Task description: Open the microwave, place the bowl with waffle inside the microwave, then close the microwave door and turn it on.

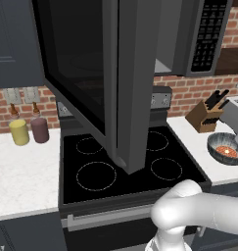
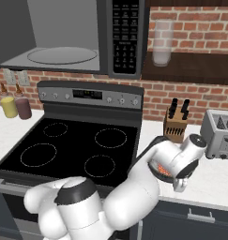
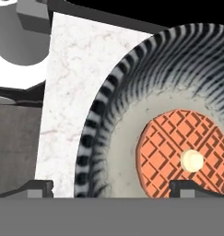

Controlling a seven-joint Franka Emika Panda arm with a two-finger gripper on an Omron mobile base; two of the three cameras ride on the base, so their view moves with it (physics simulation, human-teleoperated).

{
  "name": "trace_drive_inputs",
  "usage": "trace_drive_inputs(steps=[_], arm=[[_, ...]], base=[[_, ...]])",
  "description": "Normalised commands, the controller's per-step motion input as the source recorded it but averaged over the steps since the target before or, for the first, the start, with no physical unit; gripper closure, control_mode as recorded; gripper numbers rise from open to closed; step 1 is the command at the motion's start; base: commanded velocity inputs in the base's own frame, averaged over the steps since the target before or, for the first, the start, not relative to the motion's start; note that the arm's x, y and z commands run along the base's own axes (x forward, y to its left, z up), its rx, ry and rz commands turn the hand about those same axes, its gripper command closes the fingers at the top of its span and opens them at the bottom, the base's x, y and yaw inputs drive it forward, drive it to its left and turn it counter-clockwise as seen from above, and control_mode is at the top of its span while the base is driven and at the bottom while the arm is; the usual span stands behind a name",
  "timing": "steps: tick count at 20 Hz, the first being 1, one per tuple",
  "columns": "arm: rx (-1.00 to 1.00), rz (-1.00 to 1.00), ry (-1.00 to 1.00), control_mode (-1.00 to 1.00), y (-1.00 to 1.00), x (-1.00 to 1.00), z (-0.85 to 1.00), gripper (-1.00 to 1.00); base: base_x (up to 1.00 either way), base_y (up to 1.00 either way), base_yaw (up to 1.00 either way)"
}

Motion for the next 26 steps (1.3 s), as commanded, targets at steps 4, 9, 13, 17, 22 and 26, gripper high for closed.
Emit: trace_drive_inputs(steps=[4, 9, 13, 17, 22, 26], arm=[[0.0, -0.01, 0.0, -1.0, -0.03, 0.01, -0.23, -1.0], [0.0, -0.01, 0.0, -1.0, 0.0, 0.07, -0.21, -1.0], [0.0, -0.02, 0.0, -1.0, 0.0, 0.04, -0.17, -1.0], [0.0, -0.03, 0.0, -1.0, 0.01, 0.0, -0.1, 1.0], [0.0, -0.04, 0.0, -1.0, 0.01, 0.0, -0.04, 1.0], [0.0, -0.03, 0.0, -1.0, 0.0, 0.0, -0.01, 1.0]], base=[[0.0, 0.0, 0.0], [0.0, 0.0, 0.0], [0.0, 0.0, 0.0], [0.0, 0.0, 0.0], [0.0, 0.0, 0.0], [0.0, 0.0, 0.0]])
